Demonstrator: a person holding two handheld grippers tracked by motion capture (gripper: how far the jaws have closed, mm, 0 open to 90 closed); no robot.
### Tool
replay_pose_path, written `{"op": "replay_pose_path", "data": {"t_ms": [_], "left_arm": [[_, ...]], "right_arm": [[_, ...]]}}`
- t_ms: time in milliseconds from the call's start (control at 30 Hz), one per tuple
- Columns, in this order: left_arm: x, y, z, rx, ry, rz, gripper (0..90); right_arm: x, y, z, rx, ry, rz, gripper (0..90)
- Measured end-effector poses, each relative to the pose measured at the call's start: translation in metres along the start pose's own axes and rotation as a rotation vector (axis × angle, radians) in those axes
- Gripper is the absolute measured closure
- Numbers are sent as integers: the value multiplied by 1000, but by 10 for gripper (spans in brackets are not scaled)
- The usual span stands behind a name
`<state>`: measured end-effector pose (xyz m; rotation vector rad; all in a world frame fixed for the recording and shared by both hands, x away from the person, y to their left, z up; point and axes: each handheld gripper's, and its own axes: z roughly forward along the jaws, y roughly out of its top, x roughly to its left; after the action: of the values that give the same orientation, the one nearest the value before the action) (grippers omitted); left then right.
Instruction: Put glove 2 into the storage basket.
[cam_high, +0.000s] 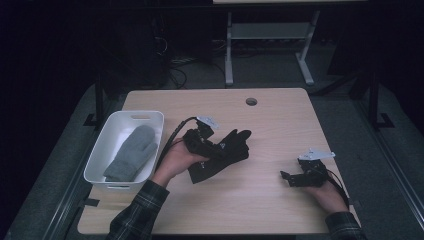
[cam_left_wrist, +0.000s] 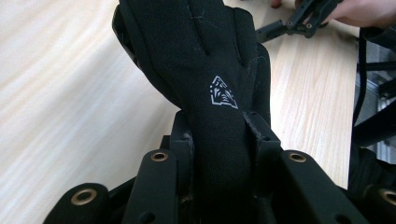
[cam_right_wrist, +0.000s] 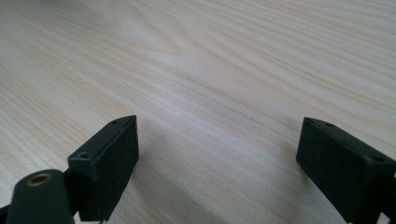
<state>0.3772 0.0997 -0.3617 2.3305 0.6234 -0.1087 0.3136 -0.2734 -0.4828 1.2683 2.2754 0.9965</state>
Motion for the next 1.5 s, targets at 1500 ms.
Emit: {"op": "replay_pose_path", "data": {"t_ms": [1500], "left_arm": [[68, -129, -177, -139, 396, -400, 683]], "right_arm": [[1, 0, 0, 0, -2, 1, 127]]}}
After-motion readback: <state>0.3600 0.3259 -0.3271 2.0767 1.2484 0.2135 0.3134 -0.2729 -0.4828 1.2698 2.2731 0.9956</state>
